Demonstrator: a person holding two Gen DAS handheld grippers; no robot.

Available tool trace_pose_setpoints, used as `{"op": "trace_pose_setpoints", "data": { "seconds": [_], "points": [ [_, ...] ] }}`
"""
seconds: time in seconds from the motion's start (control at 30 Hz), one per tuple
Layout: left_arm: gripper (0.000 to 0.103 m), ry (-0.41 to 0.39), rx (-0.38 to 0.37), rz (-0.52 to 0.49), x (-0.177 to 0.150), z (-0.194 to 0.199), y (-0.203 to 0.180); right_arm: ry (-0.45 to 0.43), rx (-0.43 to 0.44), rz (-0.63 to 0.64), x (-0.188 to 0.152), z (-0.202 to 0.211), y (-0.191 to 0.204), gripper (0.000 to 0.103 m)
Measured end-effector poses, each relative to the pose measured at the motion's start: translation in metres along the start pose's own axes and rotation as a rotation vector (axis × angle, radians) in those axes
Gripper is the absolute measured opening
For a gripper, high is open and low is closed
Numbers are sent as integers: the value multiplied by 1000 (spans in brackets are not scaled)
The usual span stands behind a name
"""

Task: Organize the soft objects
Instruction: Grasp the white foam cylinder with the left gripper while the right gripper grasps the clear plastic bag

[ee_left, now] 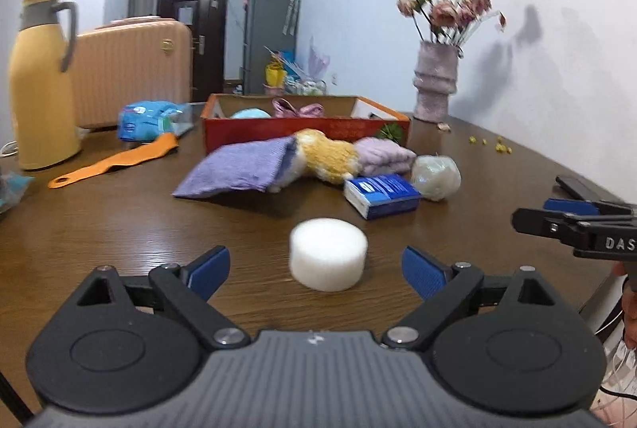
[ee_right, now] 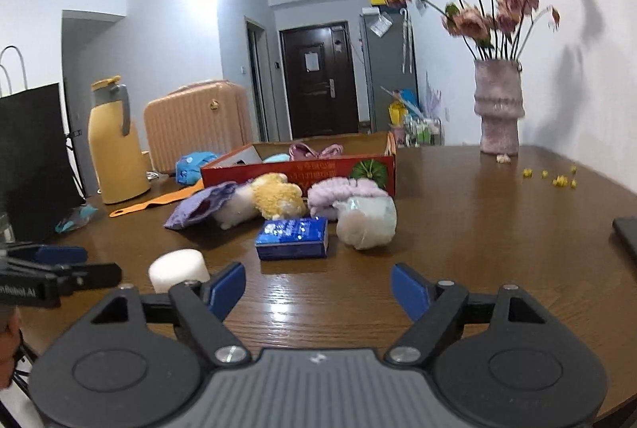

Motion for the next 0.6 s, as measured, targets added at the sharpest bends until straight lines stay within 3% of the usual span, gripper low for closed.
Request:
{"op": "trace_pose_setpoints", "data": {
  "seconds": [0.1,0.2,0.27,0.3,0.37,0.47,0.6],
  "points": [
    [90,22,-25,-30,0,-24,-9,30,-7,-6,1,-19,-4,71],
    [75,61,-57,-19,-3,-46,-10,47,8,4,6,-36,-2,70],
    [56,96,-52,-5,-5,-60,-5,61,23,18,11,-49,2,69],
    [54,113,-62,12,-5,-64,-3,69,30,25,12,-56,4,69],
    [54,109,-85,47,0,-69,5,86,42,44,17,-71,8,69],
    [56,87,32,14,8,-76,20,109,41,53,25,-95,13,68],
    [81,56,-5,17,12,-81,27,51,-2,74,43,-106,12,66]
  ]
}}
Point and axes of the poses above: each gripper's, at about its wrist camera, not at the fingertips, and z roughly against the way its jaws point, y to its left, x to its top, the point moved 6 cm from there along -z, roughly the way its jaws point, and after that the axes turned 14 degrees about -z, right-handed, at the moved point
